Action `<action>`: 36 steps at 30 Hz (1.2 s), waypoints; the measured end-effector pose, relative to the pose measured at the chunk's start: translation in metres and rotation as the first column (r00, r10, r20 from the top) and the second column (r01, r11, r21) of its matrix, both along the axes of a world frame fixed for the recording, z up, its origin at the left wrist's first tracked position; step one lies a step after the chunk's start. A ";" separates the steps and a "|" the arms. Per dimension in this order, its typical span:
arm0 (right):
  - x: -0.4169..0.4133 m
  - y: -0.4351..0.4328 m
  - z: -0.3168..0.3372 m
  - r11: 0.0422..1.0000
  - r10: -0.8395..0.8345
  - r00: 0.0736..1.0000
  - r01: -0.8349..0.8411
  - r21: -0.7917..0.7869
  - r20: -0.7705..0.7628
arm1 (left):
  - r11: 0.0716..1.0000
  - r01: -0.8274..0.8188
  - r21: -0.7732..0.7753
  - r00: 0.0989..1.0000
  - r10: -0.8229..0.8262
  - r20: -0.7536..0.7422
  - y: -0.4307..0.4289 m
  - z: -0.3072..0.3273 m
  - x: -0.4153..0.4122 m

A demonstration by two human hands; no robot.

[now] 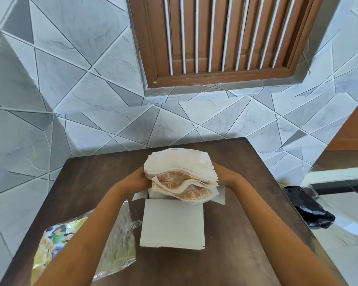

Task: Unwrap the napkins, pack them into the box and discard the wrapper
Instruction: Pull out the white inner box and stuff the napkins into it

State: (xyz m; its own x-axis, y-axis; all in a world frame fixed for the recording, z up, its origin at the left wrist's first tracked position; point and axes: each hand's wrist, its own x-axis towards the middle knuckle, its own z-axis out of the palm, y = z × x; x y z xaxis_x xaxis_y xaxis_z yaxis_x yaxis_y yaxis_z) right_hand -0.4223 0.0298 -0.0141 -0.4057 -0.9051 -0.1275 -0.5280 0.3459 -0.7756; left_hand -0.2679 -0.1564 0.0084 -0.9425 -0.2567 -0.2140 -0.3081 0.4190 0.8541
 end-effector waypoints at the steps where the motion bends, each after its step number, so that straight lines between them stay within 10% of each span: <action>1: -0.001 0.001 -0.001 1.000 -0.008 1.000 0.008 0.004 0.013 | 1.000 -0.014 -0.004 1.000 0.014 0.002 -0.002 -0.001 0.000; 10: 0.000 0.005 0.001 1.000 0.027 1.000 -0.027 -0.003 0.013 | 1.000 0.027 -0.006 0.986 -0.026 0.164 -0.015 -0.005 -0.001; 20: 0.023 0.009 0.001 0.960 -0.076 0.997 0.074 -0.269 0.002 | 0.999 -0.028 -0.021 0.997 0.029 0.065 0.001 0.001 0.009; 36: 0.036 0.017 0.029 0.965 -0.089 0.994 0.103 -0.241 0.069 | 0.952 0.071 -0.297 0.980 -0.121 -0.155 0.001 0.030 0.002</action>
